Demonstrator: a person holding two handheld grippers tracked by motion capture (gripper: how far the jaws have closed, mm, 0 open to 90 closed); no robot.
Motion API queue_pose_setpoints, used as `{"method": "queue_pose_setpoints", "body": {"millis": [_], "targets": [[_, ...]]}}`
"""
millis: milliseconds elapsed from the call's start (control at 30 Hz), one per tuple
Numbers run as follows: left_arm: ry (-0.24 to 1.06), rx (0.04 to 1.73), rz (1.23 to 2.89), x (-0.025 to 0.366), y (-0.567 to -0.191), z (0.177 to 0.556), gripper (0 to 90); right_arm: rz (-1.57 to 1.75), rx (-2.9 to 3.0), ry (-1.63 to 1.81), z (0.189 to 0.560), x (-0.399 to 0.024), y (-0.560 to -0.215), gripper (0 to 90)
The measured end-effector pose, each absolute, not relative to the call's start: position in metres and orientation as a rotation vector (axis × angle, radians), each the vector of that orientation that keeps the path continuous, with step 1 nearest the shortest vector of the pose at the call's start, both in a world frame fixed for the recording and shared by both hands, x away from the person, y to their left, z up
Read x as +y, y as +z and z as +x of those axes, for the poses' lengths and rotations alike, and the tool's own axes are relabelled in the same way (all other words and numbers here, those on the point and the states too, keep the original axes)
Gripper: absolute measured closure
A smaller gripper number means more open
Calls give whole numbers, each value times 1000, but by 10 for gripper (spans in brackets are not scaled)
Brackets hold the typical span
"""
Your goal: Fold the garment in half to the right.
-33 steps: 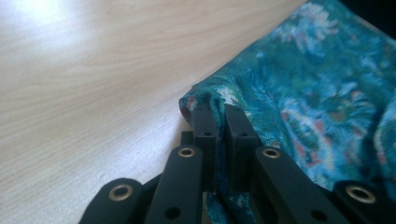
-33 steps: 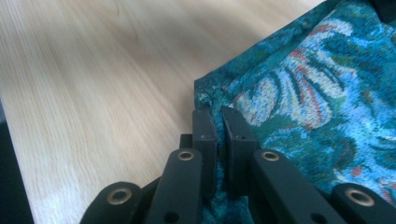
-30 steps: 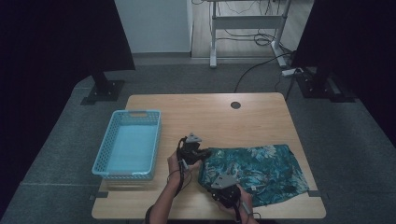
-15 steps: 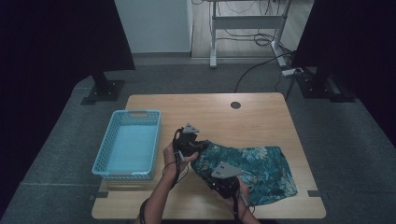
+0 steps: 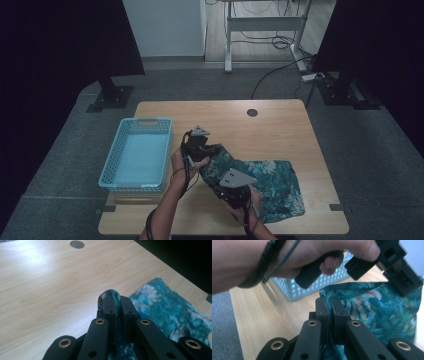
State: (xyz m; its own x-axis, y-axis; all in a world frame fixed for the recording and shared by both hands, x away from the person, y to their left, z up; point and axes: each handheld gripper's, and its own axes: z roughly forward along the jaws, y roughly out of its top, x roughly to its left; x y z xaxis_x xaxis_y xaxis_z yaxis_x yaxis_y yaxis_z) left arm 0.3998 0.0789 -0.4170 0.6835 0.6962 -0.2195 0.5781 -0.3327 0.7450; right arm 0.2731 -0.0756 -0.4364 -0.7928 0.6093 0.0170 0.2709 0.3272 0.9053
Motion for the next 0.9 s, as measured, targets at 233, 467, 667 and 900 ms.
{"method": "queue_pose_setpoints", "body": {"millis": [233,467,667,900], "targets": [[175,973,2044,76,-419,399,846,810,2270,1457,275,-76,-439,859],[169,987,2030,80,-418,405,845,824,2274,1453,284,-71,-439,859],[181,975,2032,80,-412,405,846,830,2265,1462,285,-69,-438,859],[204,950,2003,82,-390,405,846,802,2210,1505,282,-69,-412,859]]}}
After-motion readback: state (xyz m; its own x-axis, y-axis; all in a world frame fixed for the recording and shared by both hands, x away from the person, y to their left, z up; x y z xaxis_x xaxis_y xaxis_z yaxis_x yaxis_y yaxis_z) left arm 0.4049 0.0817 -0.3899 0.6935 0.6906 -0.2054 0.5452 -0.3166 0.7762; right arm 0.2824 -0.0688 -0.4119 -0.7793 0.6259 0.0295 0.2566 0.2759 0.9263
